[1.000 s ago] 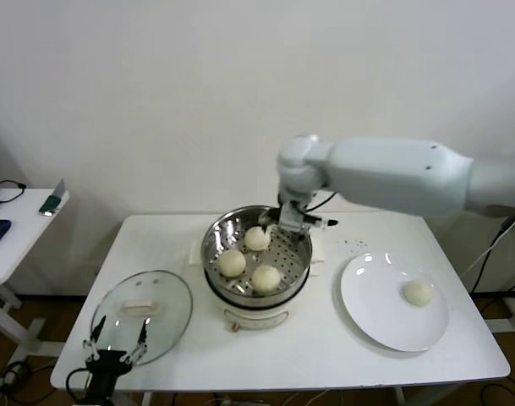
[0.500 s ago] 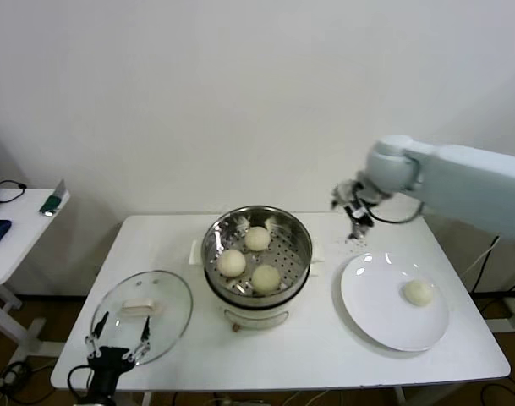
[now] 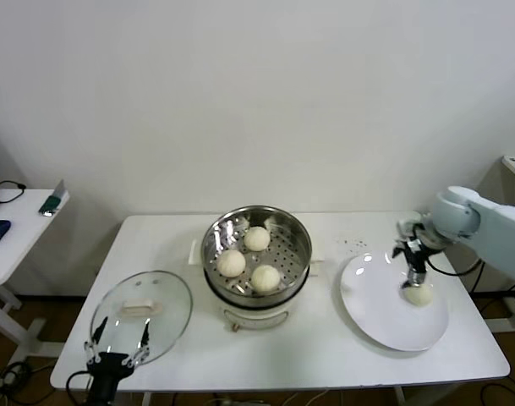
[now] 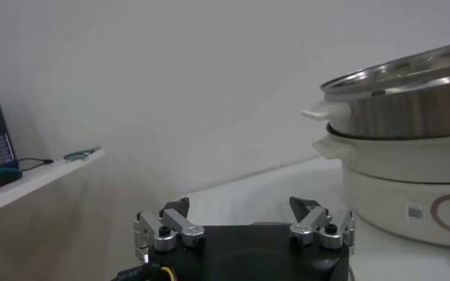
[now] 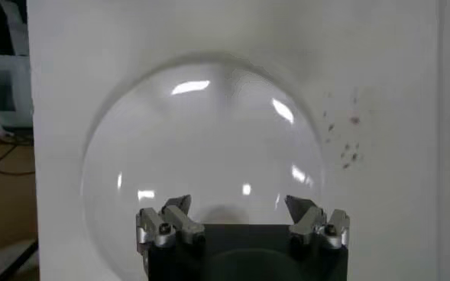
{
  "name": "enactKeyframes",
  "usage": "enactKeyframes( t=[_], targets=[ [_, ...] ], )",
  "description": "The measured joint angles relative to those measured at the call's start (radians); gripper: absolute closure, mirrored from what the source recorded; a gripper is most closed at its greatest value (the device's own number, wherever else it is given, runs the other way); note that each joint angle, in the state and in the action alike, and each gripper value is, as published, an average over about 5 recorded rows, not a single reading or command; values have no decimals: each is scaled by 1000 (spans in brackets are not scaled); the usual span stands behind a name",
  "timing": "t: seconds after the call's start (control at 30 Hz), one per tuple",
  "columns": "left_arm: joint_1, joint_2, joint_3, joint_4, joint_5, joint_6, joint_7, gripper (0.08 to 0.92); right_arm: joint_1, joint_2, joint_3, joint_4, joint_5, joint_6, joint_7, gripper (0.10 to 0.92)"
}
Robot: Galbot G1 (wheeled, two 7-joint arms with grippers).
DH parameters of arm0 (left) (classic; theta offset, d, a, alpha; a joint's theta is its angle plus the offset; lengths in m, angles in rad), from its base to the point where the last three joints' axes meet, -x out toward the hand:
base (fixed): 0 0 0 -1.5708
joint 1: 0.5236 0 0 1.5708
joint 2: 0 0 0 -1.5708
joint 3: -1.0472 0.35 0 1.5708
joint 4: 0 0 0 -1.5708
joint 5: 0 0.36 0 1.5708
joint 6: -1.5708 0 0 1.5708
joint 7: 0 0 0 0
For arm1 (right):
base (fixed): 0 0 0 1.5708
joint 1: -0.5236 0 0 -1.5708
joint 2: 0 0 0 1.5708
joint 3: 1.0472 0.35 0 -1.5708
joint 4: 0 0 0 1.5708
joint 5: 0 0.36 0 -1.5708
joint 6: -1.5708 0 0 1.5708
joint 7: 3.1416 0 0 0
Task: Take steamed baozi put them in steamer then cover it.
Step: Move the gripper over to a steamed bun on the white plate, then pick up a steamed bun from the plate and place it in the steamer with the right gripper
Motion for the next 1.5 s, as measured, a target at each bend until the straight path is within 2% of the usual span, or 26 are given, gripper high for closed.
enactKeyframes(
  t=[0.53, 0.97, 1.2, 1.5],
  targets=[
    [17, -23, 5, 6, 19, 5, -2, 177, -177, 80, 151, -265, -157, 142, -19, 203],
    [11, -30, 5, 13, 30, 8, -3, 177, -206, 157, 173, -344, -192, 174, -29, 203],
    [1, -30, 5, 16, 30, 12, -4, 177, -208, 164, 173, -359, -200, 186, -33, 328],
    [2, -30, 6, 16, 30, 10, -3, 177, -180, 161, 152, -353, -178, 181, -27, 371]
  ],
)
